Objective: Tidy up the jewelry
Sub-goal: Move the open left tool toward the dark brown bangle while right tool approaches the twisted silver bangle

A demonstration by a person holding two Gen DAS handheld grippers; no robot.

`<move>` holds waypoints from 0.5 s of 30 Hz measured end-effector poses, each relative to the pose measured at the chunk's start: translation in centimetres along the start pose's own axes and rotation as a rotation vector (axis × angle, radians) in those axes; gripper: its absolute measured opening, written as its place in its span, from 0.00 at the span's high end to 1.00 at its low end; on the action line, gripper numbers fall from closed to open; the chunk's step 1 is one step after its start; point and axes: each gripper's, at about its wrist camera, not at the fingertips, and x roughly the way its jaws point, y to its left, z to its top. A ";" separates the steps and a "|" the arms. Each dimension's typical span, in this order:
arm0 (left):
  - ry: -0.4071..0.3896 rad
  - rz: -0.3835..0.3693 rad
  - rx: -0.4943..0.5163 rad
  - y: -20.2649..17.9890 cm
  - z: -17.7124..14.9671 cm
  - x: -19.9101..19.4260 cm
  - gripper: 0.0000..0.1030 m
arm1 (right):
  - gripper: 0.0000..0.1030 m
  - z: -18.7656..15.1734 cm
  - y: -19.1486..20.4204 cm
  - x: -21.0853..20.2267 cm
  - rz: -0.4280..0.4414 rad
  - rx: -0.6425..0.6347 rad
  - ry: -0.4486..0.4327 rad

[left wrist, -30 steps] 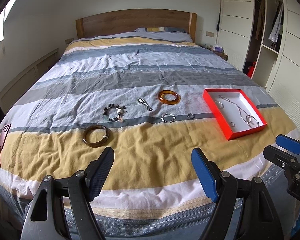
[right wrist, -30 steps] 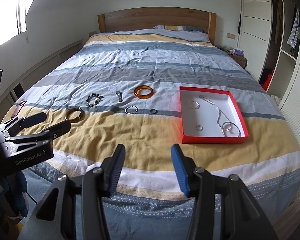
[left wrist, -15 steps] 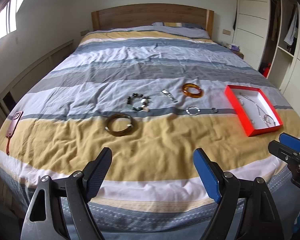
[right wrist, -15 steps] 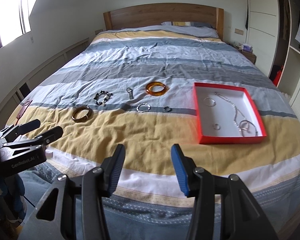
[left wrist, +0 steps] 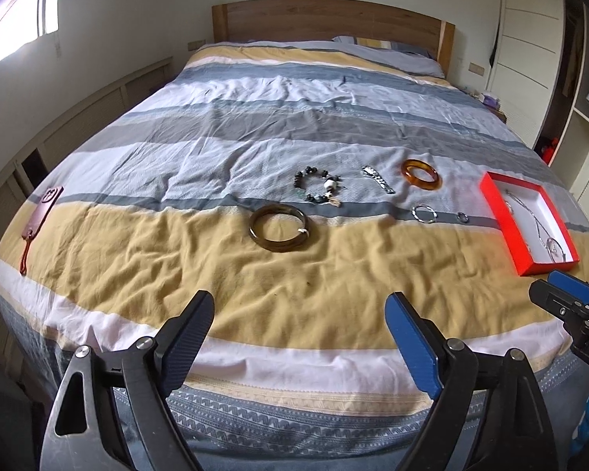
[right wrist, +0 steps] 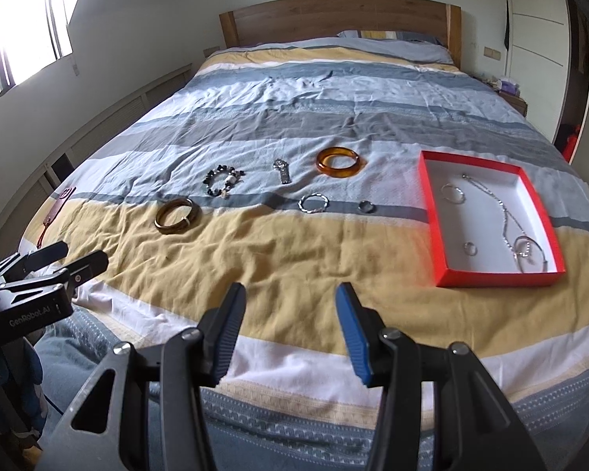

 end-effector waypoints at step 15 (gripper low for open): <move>0.035 -0.031 -0.041 1.9 1.9 4.2 0.11 | 0.56 1.8 -2.1 4.5 -0.001 0.042 0.030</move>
